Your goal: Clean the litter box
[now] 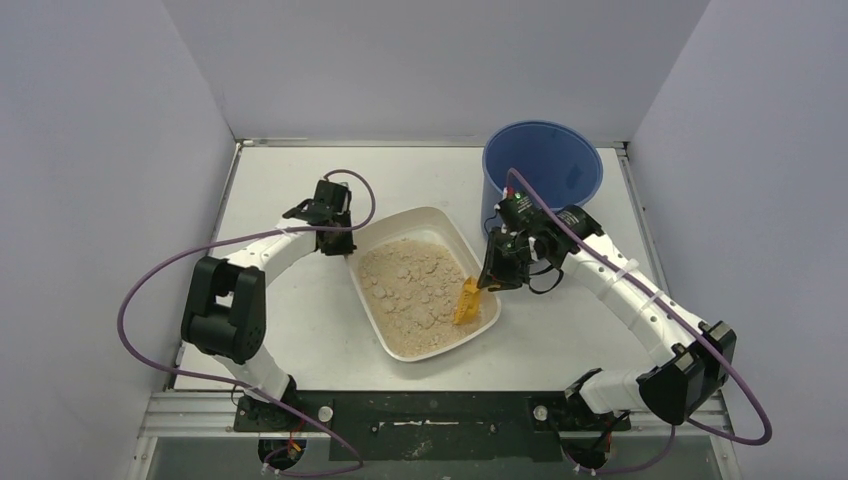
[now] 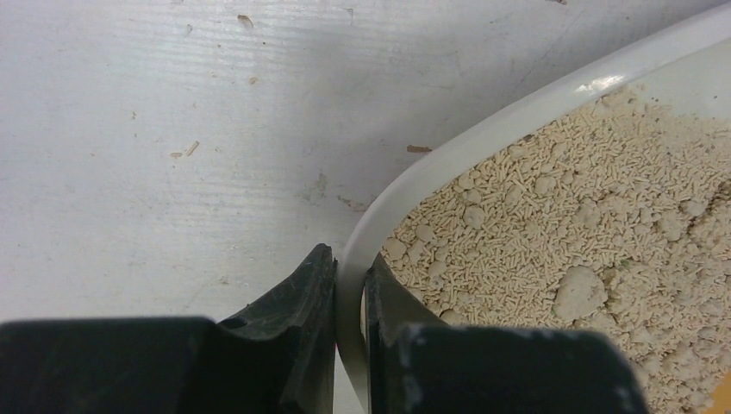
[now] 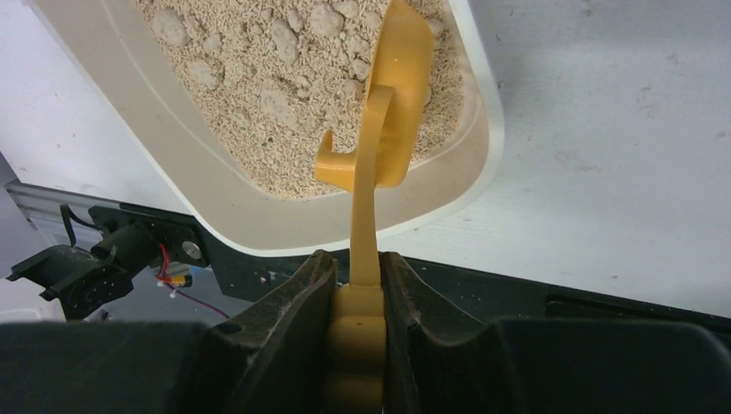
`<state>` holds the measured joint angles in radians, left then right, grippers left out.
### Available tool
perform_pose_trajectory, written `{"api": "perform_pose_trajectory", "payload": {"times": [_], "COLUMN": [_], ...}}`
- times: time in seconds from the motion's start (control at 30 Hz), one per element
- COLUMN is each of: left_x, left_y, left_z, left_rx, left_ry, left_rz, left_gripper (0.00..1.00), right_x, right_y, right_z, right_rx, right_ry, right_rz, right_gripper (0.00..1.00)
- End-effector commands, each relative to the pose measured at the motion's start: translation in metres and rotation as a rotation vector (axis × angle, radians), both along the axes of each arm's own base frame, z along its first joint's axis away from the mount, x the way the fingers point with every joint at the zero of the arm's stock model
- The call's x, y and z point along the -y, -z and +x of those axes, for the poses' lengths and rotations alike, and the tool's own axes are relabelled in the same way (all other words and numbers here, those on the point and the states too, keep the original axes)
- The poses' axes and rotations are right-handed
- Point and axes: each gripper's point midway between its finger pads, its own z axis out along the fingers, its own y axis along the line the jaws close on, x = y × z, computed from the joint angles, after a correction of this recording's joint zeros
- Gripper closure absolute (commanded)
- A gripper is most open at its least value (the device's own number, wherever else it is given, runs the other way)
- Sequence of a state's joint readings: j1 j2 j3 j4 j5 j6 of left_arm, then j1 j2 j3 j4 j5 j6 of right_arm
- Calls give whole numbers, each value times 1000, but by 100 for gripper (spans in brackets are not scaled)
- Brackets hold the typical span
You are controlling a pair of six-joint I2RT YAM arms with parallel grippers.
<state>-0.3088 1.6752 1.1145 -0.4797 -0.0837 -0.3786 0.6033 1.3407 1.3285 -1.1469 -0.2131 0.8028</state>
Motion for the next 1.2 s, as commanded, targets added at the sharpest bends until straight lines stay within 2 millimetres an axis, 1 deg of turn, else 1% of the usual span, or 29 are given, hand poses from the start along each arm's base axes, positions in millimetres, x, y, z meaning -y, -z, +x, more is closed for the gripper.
{"api": "perform_pose_trajectory", "payload": {"times": [0.0, 0.07, 0.3, 0.43, 0.47, 0.53, 0.7, 0.97, 1.03, 1.17], "left_x": [11, 13, 17, 16, 15, 13, 7, 4, 3, 1], "left_y": [-6, -8, -10, -15, -15, -16, -20, -39, -44, -49], "left_z": [-8, -11, -30, -39, -43, -47, -55, -58, -58, -59], "left_rx": [24, 28, 33, 48, 49, 55, 74, 114, 128, 148], "left_ry": [-35, -37, -53, -54, -55, -56, -61, -27, -17, -12], "left_rz": [-51, -54, -86, -97, -99, -100, -94, -84, -80, -77], "left_gripper": [100, 100, 100, 100, 100, 100, 100, 100, 100, 100], "right_x": [-15, -19, -22, -22, -21, -21, -28, -56, -60, -70], "right_y": [10, 14, 36, 53, 62, 72, 97, 131, 137, 139], "right_z": [-3, -4, -17, -24, -28, -29, -31, -21, -16, -3], "right_rx": [-30, -23, -22, -18, -21, -8, 14, 68, 87, 133], "right_ry": [15, 18, 66, 101, 108, 125, 132, 130, 146, 169], "right_rz": [71, 98, 174, 212, 211, 224, 262, 369, 390, 442], "right_gripper": [100, 100, 100, 100, 100, 100, 100, 100, 100, 100]}}
